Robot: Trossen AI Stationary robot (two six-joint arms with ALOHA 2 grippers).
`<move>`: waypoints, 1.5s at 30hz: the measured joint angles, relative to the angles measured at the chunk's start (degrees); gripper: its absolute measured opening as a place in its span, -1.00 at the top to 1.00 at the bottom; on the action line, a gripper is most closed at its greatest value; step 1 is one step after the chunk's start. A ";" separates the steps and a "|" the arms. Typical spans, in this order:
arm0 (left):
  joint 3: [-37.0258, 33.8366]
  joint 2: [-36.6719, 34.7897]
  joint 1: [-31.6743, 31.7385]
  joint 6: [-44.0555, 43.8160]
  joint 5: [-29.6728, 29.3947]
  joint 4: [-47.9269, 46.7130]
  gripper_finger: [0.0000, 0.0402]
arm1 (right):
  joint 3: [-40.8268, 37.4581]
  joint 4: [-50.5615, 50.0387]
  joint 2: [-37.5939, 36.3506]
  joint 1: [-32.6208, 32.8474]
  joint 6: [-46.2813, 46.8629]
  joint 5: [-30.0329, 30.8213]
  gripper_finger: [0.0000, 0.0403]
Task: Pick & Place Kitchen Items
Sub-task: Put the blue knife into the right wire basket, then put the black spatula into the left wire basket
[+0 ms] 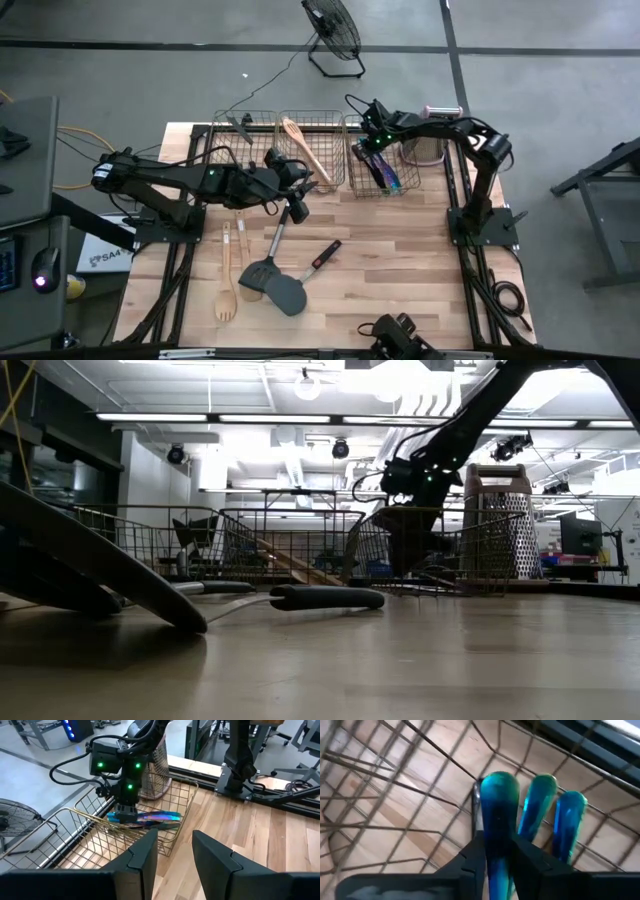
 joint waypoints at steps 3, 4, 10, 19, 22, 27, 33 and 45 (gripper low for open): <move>0.00 0.00 0.00 -0.01 0.01 -0.04 0.39 | 0.00 0.08 -0.04 0.13 0.14 -0.18 0.56; 0.00 0.00 0.00 -0.02 0.01 -0.07 0.39 | -0.02 0.19 -0.04 0.23 0.15 -0.23 0.54; 0.00 0.00 0.00 -0.64 0.02 -0.73 0.39 | -0.02 -0.04 -0.09 0.72 0.60 1.19 0.34; 0.00 0.00 0.00 -2.51 -0.42 -1.95 0.39 | -0.02 -1.51 -3.54 1.15 0.74 1.01 0.02; 0.00 0.00 0.00 -3.83 -0.42 -3.44 0.39 | -0.02 -1.67 -6.01 1.42 0.91 1.01 -0.05; 0.00 0.00 0.00 -5.34 -0.40 -5.69 0.39 | -0.02 -2.97 -10.32 1.76 2.84 -0.30 -0.07; 0.00 0.00 0.00 -7.01 -0.37 -8.41 0.39 | -0.02 -5.44 -15.26 2.68 3.27 -2.24 -0.07; 0.00 0.00 0.00 -19.19 0.21 -19.93 0.39 | -0.04 -8.29 -25.10 7.89 7.31 -2.23 -0.07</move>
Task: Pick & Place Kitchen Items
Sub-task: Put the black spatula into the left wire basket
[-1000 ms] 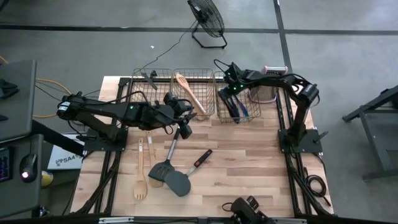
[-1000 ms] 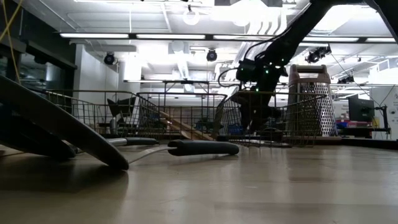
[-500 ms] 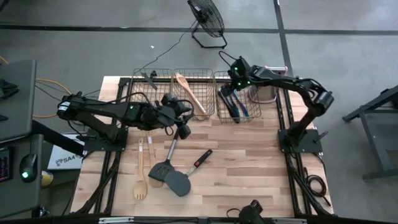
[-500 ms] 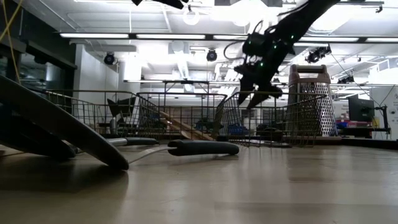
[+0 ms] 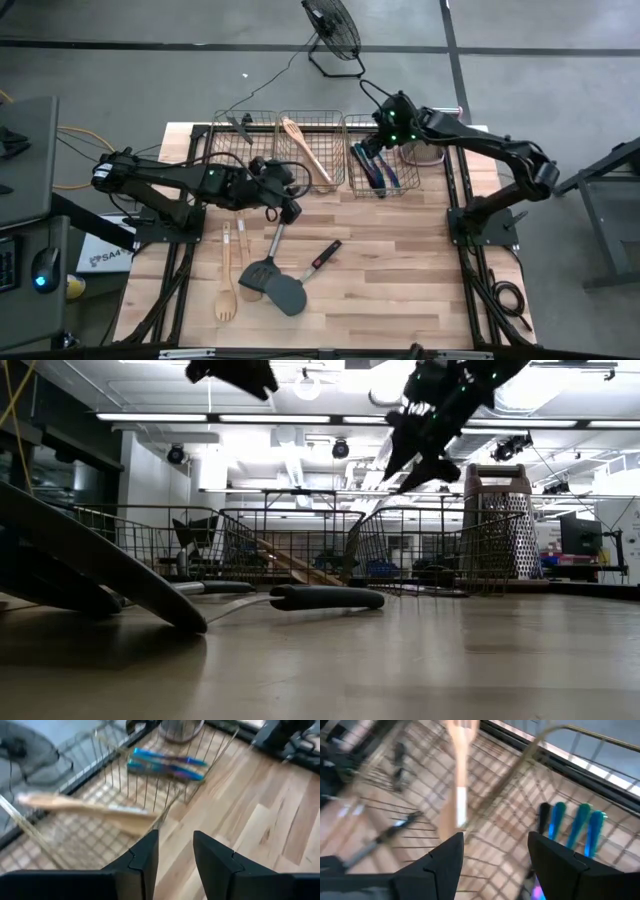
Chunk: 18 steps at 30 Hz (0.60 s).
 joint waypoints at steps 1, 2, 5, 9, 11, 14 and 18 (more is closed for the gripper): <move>0.00 0.00 0.00 -1.60 0.50 -1.25 0.39 | 0.00 0.05 -0.65 0.79 0.56 0.01 -0.07; 0.00 0.00 0.00 -3.11 0.86 -2.57 0.39 | 0.00 0.04 -1.26 1.62 0.96 0.11 -0.07; 0.00 0.00 0.00 -7.44 1.62 -6.53 0.39 | 0.00 -0.05 -2.80 4.07 2.44 0.21 -0.07; -0.67 -0.02 0.00 -13.02 1.75 -10.56 0.39 | 0.00 -0.05 -4.43 7.71 4.19 1.08 -0.07; -1.90 -0.02 0.00 -14.99 2.09 -11.27 0.39 | 0.00 -0.01 -4.79 9.80 5.19 2.23 -0.07; -4.08 -0.02 0.00 -16.25 3.60 -10.60 0.39 | 0.00 -0.03 -5.08 12.60 5.44 3.48 -0.07; -8.00 0.83 0.00 -18.49 7.03 -9.35 0.39 | 0.00 0.06 -5.13 16.29 5.74 5.28 -0.07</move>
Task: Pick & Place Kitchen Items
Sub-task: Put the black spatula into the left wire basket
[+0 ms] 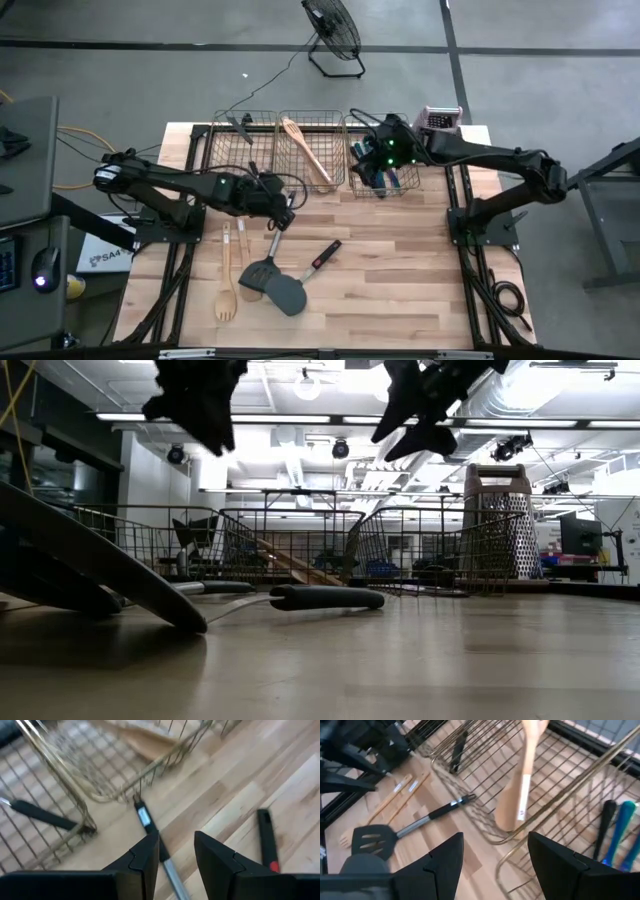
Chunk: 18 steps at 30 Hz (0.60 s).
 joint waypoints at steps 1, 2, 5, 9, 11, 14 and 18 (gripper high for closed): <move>-0.90 0.02 0.00 -0.53 0.64 -0.04 0.39 | 0.00 0.06 0.00 0.89 0.54 0.65 -0.07; -1.69 0.07 0.00 -1.18 1.10 -0.05 0.39 | 0.00 0.13 0.00 1.73 0.93 1.33 -0.07; -4.01 0.95 0.00 -2.96 2.24 0.71 0.39 | 0.00 0.26 0.00 3.98 1.22 3.47 -0.07; -6.96 1.78 0.00 -5.29 4.45 3.55 0.39 | 0.00 0.41 0.00 6.53 2.53 5.90 -0.07; -8.14 2.28 0.00 -5.80 5.67 2.95 0.39 | 0.00 0.72 0.00 7.35 2.69 5.98 -0.07; -9.44 3.49 0.00 -5.95 7.69 5.88 0.39 | 0.00 0.79 0.00 8.49 2.99 6.17 -0.07; -10.40 5.06 -0.02 -7.30 10.06 7.57 0.38 | 0.00 1.30 0.00 9.66 3.98 7.02 -0.07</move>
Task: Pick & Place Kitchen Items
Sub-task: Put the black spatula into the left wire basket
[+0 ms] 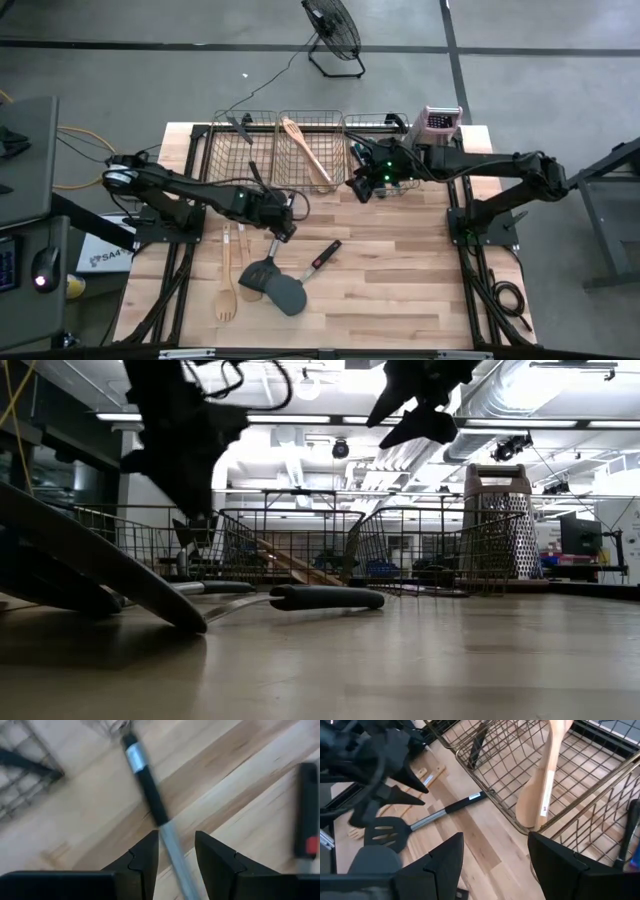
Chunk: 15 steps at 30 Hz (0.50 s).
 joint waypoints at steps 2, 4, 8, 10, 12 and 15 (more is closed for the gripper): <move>-0.28 0.95 0.00 -1.01 0.39 -1.18 0.35 | 0.00 0.47 0.00 0.49 0.02 0.13 -0.07; -0.09 2.00 0.00 -2.18 1.33 0.08 0.30 | 0.00 0.75 0.00 0.80 0.02 0.13 -0.07; -0.04 4.30 0.02 -3.38 3.44 0.21 0.12 | 0.00 1.36 0.00 1.07 0.06 0.11 -0.07; -0.24 5.98 0.00 -3.34 5.05 -0.58 0.00 | 0.00 1.70 0.00 1.11 0.22 0.09 -0.07; -0.09 7.54 0.00 -3.20 6.59 1.95 -0.11 | 0.00 1.98 0.00 1.11 0.18 0.00 -0.07; -0.14 9.75 0.00 -3.16 7.74 1.77 -0.22 | 0.02 2.46 0.00 1.22 0.16 -0.06 -0.07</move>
